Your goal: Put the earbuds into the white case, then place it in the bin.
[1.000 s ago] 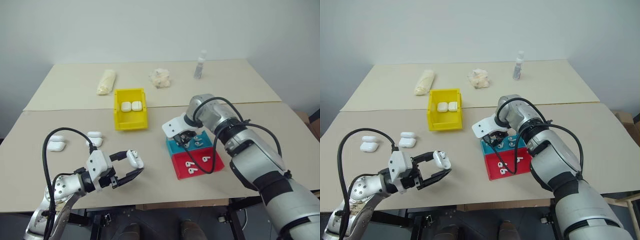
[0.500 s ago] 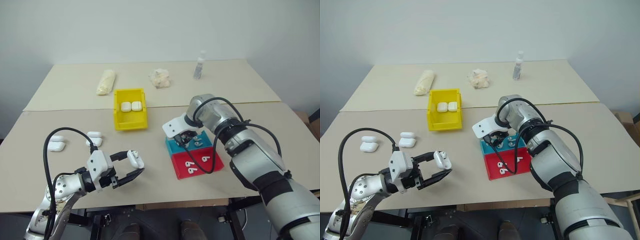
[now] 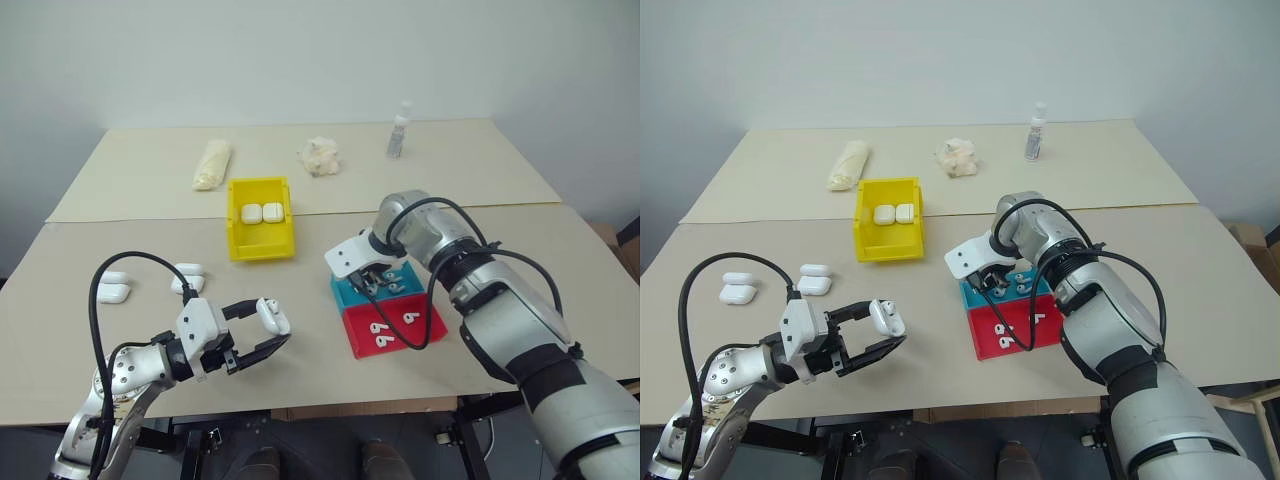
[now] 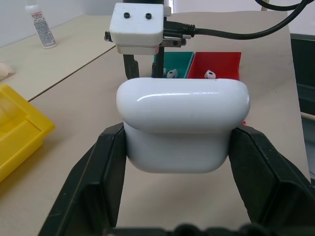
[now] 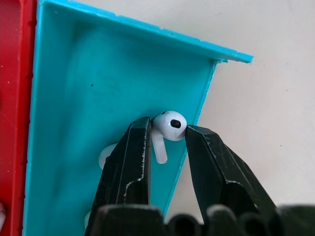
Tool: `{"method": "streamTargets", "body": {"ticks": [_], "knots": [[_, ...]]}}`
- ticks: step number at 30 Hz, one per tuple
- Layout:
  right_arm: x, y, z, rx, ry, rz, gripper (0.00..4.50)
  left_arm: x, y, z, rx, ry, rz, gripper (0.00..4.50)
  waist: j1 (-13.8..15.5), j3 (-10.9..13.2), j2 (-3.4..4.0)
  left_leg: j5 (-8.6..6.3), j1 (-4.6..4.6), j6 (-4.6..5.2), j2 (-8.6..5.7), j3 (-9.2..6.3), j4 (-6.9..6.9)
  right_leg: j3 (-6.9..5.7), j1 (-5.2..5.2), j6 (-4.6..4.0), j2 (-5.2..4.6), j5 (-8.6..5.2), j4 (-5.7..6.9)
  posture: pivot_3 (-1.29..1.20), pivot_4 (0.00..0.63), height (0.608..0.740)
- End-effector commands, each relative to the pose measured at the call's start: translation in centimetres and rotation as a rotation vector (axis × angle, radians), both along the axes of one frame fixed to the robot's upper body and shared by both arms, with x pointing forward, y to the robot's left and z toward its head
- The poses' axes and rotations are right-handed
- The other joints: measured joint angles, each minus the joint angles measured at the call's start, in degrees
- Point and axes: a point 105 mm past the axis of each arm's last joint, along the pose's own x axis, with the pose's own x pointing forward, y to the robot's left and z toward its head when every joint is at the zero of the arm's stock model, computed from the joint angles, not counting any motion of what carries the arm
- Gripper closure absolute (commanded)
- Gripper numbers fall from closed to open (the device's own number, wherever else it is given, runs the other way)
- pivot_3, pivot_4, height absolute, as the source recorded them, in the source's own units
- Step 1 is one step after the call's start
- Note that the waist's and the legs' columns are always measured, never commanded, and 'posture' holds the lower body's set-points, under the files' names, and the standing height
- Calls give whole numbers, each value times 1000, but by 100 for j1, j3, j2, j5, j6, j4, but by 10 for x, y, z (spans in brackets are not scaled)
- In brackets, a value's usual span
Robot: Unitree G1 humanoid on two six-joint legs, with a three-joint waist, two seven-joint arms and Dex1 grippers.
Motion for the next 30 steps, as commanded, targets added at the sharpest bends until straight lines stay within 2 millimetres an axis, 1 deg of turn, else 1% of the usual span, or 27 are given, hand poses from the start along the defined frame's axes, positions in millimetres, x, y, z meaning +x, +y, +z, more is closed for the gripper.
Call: {"method": "streamTargets", "body": {"ticks": [1,4,8,13,16,18,21,23,26,27,28,30], "knots": [[0,0,5,19,-16,13,3068,-3,-4,10,-7,-46,-17,1696,0,0,0,0,0,0,0,0,0,0,0,0,0,0,0,0,150,740],[0,0,4,18,-15,16,3068,-3,-5,10,-6,-47,-16,1696,1,0,0,1,0,-1,0,0,0,0,0,0,0,0,0,0,150,740],[-1,0,3,16,-17,19,3833,-3,-6,11,-7,-48,-17,1696,1,0,0,1,1,-1,0,0,0,0,1,0,0,0,0,0,150,740],[-2,1,5,38,-13,14,3833,-2,-7,13,-9,-52,-22,1696,2,0,0,1,2,-1,0,0,0,0,2,0,0,0,0,0,150,740],[-1,0,18,94,-39,3,3833,-2,-10,18,-23,-63,-37,1696,6,0,0,1,2,-2,0,-1,0,0,2,0,0,0,0,0,150,740],[-1,0,37,186,-71,-15,3833,-3,-13,24,-40,-78,-61,1696,10,0,0,1,-1,-2,-1,-1,0,0,1,0,0,0,1,0,150,740],[-11,-3,81,403,-116,-51,3833,-3,-20,35,-69,-100,-105,1696,33,0,0,1,-10,-2,0,-5,1,-1,-2,1,-1,1,5,0,150,740],[-24,-12,109,544,-129,-87,3833,-2,-25,41,-86,-109,-140,1696,66,0,0,1,-15,-1,0,-7,1,-3,-2,3,-1,3,5,0,150,740],[-51,-32,141,725,-142,-139,3833,-2,-35,48,-108,-121,-208,1696,135,0,-1,-1,-18,2,-1,-11,2,-9,3,5,-1,4,2,0,150,740],[-59,-35,147,773,-139,-156,3833,-1,-37,50,-113,-124,-225,1696,157,0,-1,-2,-16,4,-1,-10,3,-10,5,5,-1,4,2,0,150,740],[-72,-41,158,879,-119,-182,3833,0,-42,54,-127,-131,-253,1696,172,0,-1,-2,-16,4,-1,-11,4,-11,7,5,-1,4,1,0,150,740],[-91,-46,168,1017,-82,-214,3833,2,-48,59,-146,-138,-288,1696,190,0,-1,-3,-17,5,-1,-11,9,-13,9,5,-1,4,-1,0,150,740]]}}
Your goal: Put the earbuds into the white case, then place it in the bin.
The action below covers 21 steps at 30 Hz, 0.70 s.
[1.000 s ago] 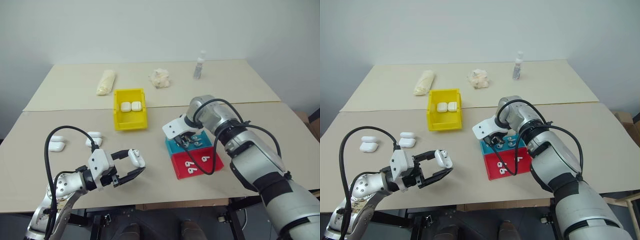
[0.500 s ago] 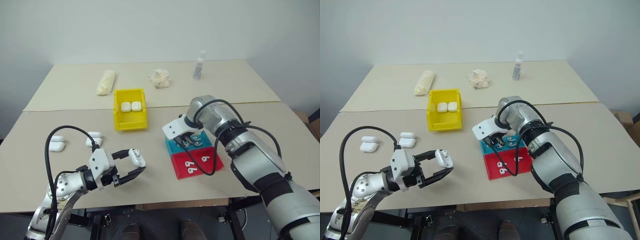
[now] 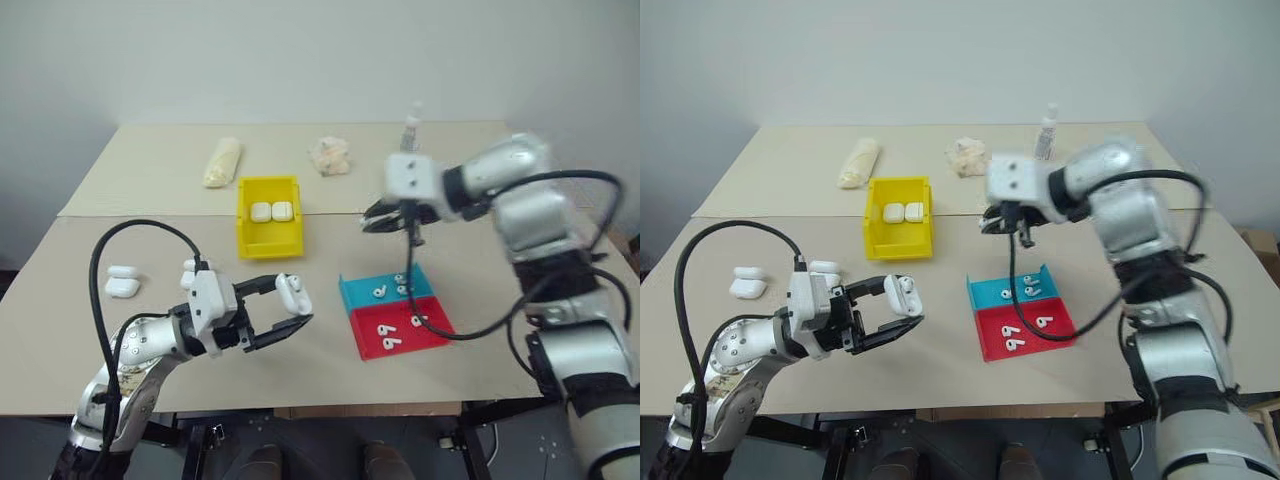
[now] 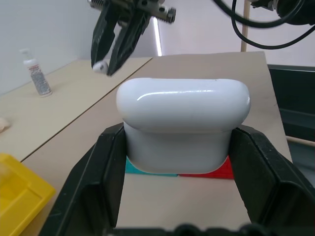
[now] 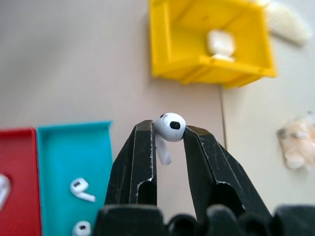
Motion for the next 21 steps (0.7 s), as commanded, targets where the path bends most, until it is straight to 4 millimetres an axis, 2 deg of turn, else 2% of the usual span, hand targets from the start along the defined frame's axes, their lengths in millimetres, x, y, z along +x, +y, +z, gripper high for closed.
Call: {"method": "streamTargets", "body": {"ticks": [1,6,9,14,21], "knots": [[-39,-6,33,258,12,2,3833,-2,-14,15,-42,-36,-90,1696,11,0,0,0,1,0,0,0,1,0,1,0,0,0,0,0,150,740],[-80,-9,47,602,84,46,3833,1,-32,28,-76,-55,-161,1696,-18,-3,-4,-1,11,3,-1,1,3,7,8,0,3,0,0,0,150,740],[-99,-6,51,735,120,104,3833,4,-43,35,-72,-42,-170,1696,-12,-3,-4,0,7,3,-3,-1,6,7,8,1,3,1,6,0,150,740],[-119,1,46,810,175,183,3833,1,-57,57,-126,-95,-215,1696,-2,-3,-4,-1,4,4,-6,-8,6,3,12,4,2,3,4,0,150,740],[-130,6,25,781,227,192,3833,-4,-63,66,-154,-119,-239,1696,-15,-4,-4,0,6,5,-7,-5,7,6,12,4,2,3,2,0,150,740]]}}
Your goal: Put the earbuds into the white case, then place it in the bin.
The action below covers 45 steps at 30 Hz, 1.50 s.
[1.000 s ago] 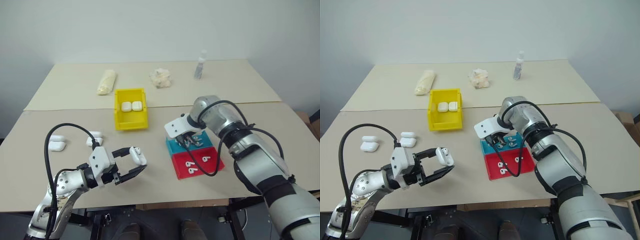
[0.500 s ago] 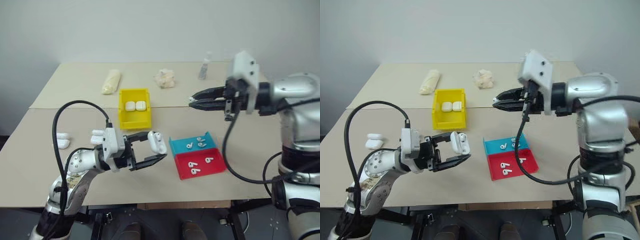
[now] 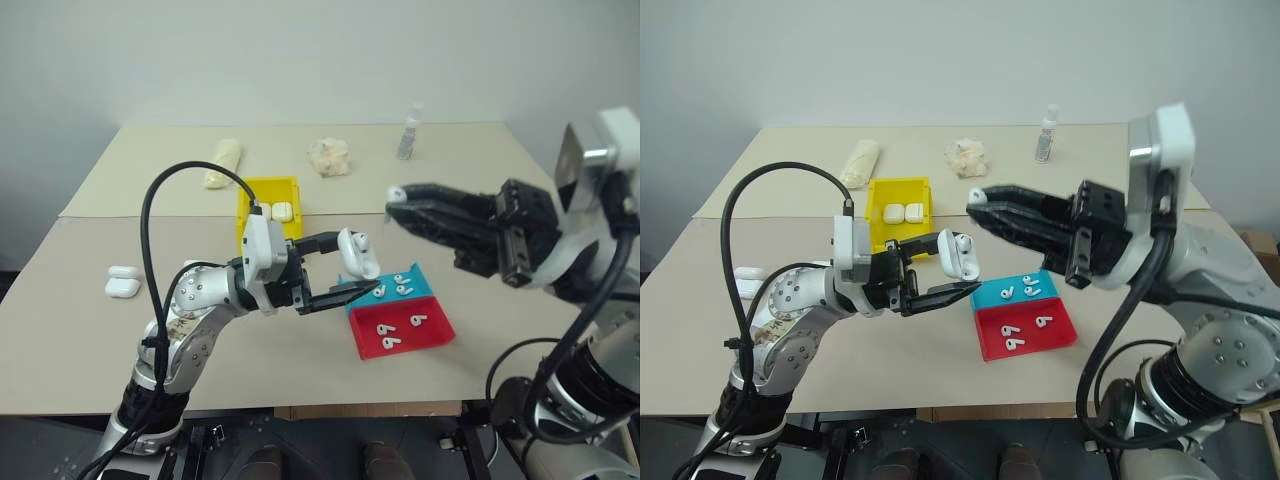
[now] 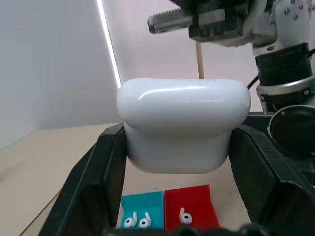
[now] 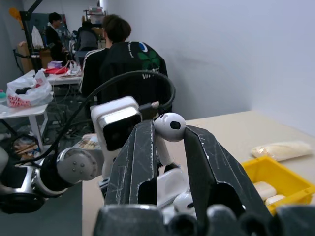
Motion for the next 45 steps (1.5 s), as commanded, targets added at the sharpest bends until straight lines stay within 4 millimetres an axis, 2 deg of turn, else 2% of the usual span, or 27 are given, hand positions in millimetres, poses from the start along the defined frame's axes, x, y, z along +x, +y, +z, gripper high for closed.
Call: {"method": "streamTargets", "body": {"ticks": [1,16,24,26,27,30,38,45], "knots": [[-9,3,0,-10,-44,5,3833,-10,-4,15,-35,-51,-33,1696,1,0,0,0,2,0,0,0,0,1,2,0,0,0,0,0,150,740],[-2,6,-18,-23,1,-7,3833,-9,-3,20,-44,-59,-40,1696,6,-1,-2,0,2,1,-1,3,3,1,4,0,0,0,-10,0,150,740],[-2,6,-21,-20,-9,-15,3833,-10,-4,20,-48,-61,-42,1696,9,-1,-2,0,2,1,-1,3,5,0,5,1,0,0,-15,0,150,740],[-3,6,-23,-29,-19,-18,3114,-10,-4,20,-48,-60,-42,1696,8,-1,-3,0,2,1,-1,3,5,1,4,1,0,0,-16,0,150,740],[-3,6,-24,-32,-24,-20,2924,-10,-5,20,-47,-59,-42,1696,10,-1,-3,0,2,1,-1,3,5,1,4,0,0,0,-16,0,150,740],[3,6,-25,-31,-17,-56,1965,-10,-5,19,-45,-58,-42,1696,6,-1,-3,0,3,1,-1,3,6,1,5,1,0,0,-16,0,150,740],[0,4,-26,-45,-26,-36,1965,-10,-6,19,-45,-52,-43,1696,13,-1,-3,0,2,2,-1,3,6,1,5,1,0,0,-18,0,150,740],[5,-1,-26,-57,-26,-81,1965,0,2,5,2,-42,-2,1696,13,-2,-3,0,3,2,-1,5,6,1,6,1,0,0,-18,0,150,740]]}}
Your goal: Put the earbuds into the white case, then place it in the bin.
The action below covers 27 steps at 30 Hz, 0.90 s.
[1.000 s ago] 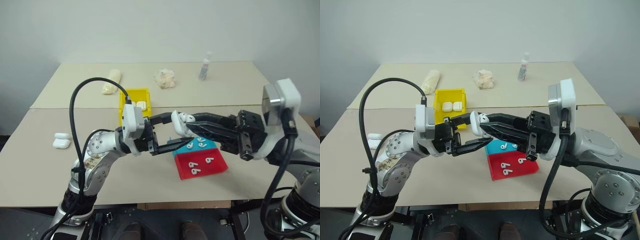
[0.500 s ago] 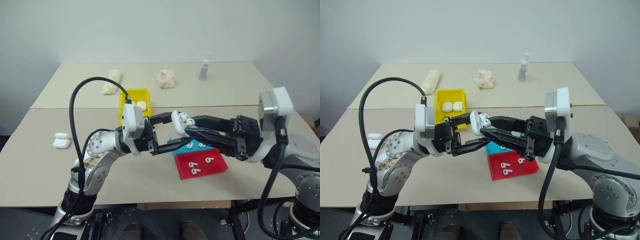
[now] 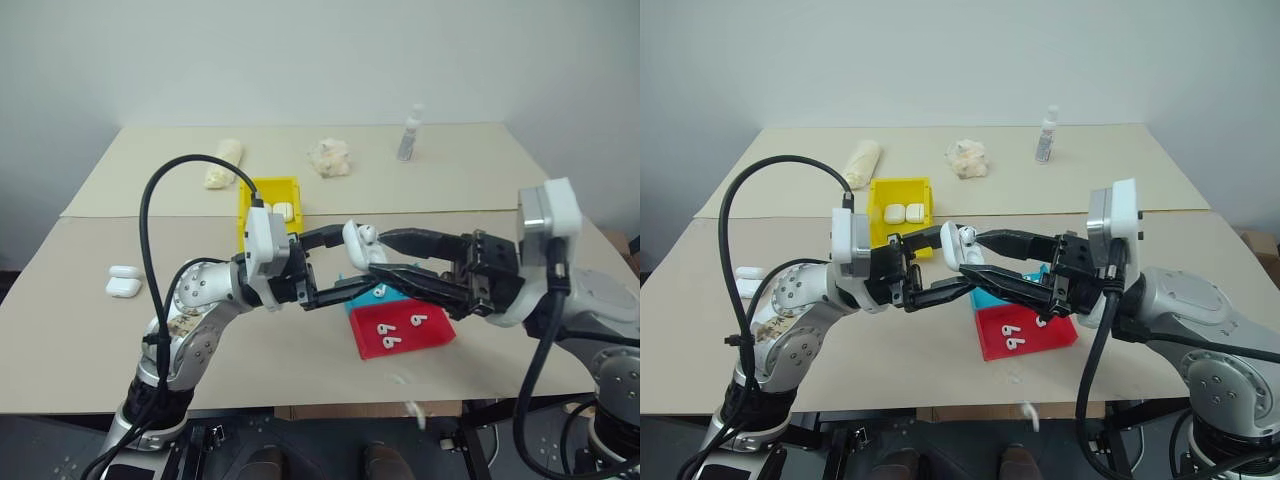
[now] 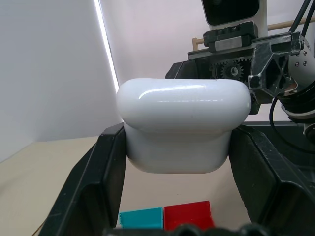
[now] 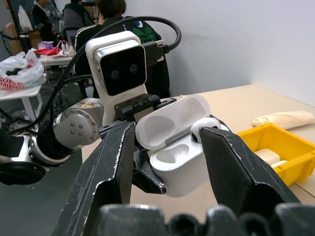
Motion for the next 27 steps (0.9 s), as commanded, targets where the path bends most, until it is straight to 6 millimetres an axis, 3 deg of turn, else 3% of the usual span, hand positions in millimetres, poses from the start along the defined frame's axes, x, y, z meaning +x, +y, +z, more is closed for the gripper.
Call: {"method": "streamTargets", "body": {"ticks": [1,8,14,21,27], "knots": [[1,-7,4,-11,-32,-38,1965,2,6,-3,24,-22,17,1696,1,0,0,0,0,0,0,0,0,0,0,0,0,0,0,0,150,740],[20,-24,-8,-171,-4,-193,1965,16,25,-29,119,5,108,1696,0,0,0,0,0,1,0,11,0,0,-1,0,0,0,-2,0,150,740],[49,-36,-37,-543,22,-225,1965,27,47,-51,229,2,198,1696,-14,-1,0,-1,2,2,0,19,1,1,-1,-1,0,-1,-3,0,150,740],[90,-38,-43,-926,-185,-120,1965,27,57,-64,269,16,238,1696,-26,-1,0,-3,-6,5,4,25,2,-2,-8,-1,1,-1,-14,0,150,740],[112,-29,-51,-1189,-393,111,1965,20,57,-66,257,36,254,1696,-34,0,0,-2,-7,4,5,31,2,-2,-12,-1,1,0,-13,0,150,740]]}}
